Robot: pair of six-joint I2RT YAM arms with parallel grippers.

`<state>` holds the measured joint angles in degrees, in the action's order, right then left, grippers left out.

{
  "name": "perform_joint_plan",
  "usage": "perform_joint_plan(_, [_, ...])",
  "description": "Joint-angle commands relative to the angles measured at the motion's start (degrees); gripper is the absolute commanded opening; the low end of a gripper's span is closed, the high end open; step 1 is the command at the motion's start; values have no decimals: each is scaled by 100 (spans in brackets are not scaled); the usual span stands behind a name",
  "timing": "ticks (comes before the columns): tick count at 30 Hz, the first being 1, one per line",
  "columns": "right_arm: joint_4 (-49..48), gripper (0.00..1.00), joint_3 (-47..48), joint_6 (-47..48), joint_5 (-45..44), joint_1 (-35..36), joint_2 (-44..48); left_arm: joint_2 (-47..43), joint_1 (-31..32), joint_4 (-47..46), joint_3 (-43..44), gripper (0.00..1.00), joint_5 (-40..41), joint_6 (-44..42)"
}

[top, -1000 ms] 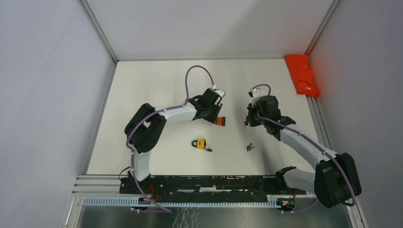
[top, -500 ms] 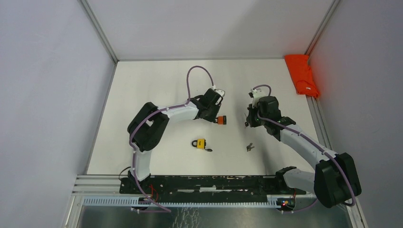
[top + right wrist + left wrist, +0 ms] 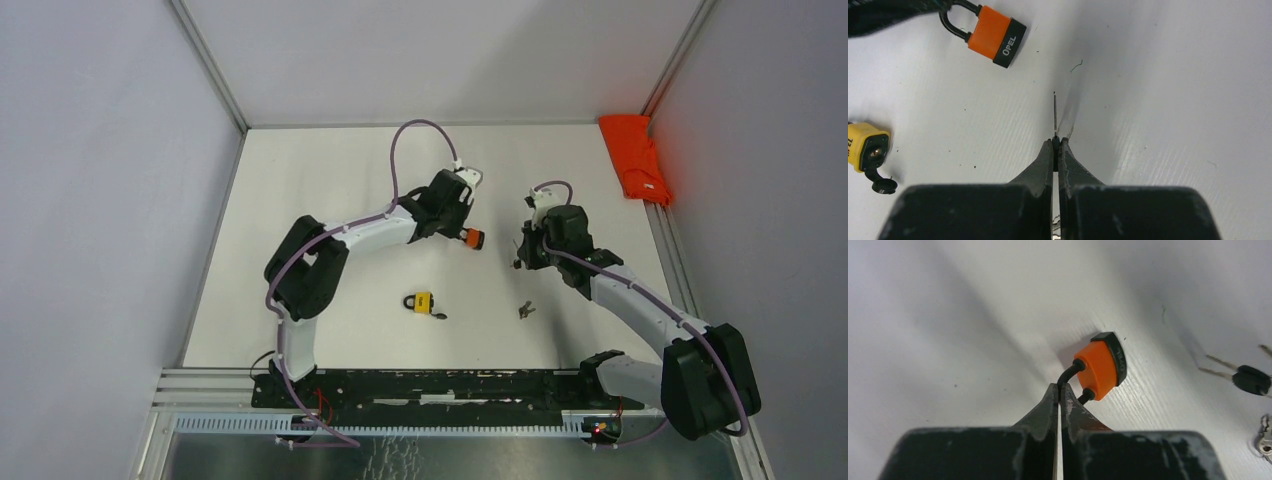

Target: Unlock with the key

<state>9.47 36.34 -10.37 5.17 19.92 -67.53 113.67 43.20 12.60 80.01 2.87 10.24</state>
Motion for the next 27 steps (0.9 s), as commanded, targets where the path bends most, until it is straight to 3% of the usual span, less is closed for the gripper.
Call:
perform_joint_plan(1, [-330,0,-82,-98,102,-49,143,-624,-22,-674,256,2,-67,-724])
perform_joint_plan(8, [-328,0,-92,-120,117,-86,185,-796,-22,-1421,-13,2,-765,-1573])
perform_joint_plan(13, [-250,0,-83,-91,66,-154,265,-259,-153,-673,619,4,-710,-1250])
perform_joint_plan(17, [-174,0,-78,-47,33,-232,358,387,-237,246,1176,24,-1209,-742])
perform_joint_plan(24, [-58,0,-74,-28,77,-276,492,708,-258,459,863,48,-1670,-44])
perform_joint_plan(25, [-60,0,-82,-33,77,-281,510,676,-259,410,761,58,-1821,3])
perform_joint_plan(27, [-59,0,-92,-36,101,-278,539,578,-259,291,534,69,-2070,93])
